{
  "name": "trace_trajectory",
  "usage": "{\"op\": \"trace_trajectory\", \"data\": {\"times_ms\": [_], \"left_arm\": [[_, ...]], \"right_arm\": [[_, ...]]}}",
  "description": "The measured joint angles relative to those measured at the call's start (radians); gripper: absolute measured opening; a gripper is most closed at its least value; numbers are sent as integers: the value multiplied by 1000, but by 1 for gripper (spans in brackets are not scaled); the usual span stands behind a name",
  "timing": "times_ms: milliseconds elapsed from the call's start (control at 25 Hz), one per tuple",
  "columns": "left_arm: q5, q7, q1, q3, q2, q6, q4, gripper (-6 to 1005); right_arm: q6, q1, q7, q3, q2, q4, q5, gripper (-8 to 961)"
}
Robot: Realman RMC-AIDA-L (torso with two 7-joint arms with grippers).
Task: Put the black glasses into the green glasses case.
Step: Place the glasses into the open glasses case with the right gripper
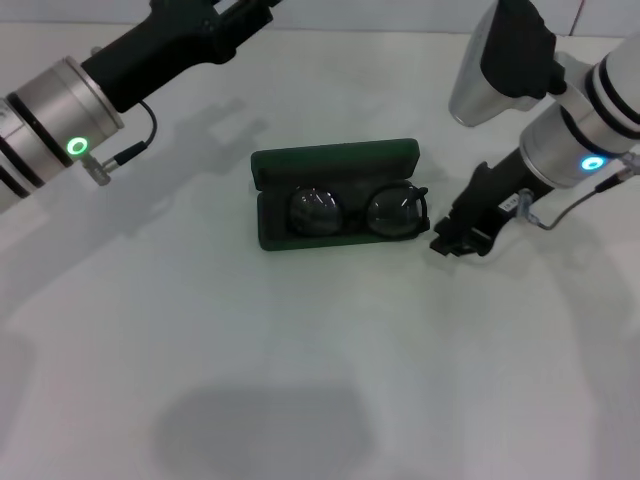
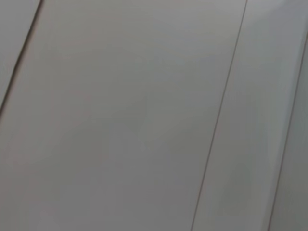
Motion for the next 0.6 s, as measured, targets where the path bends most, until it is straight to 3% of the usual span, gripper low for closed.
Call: {"op": "trace_trajectory", "data": {"times_ms": [280,600], "left_arm": [[0,3,-2,0,-9,0,0,496],[-1,4,2,0,-13,0,1,495]], "right_arm": [[114,-16,3,-66,0,-4,74,171],[185,-120,-4,-58,-2,-134,120,171]]}}
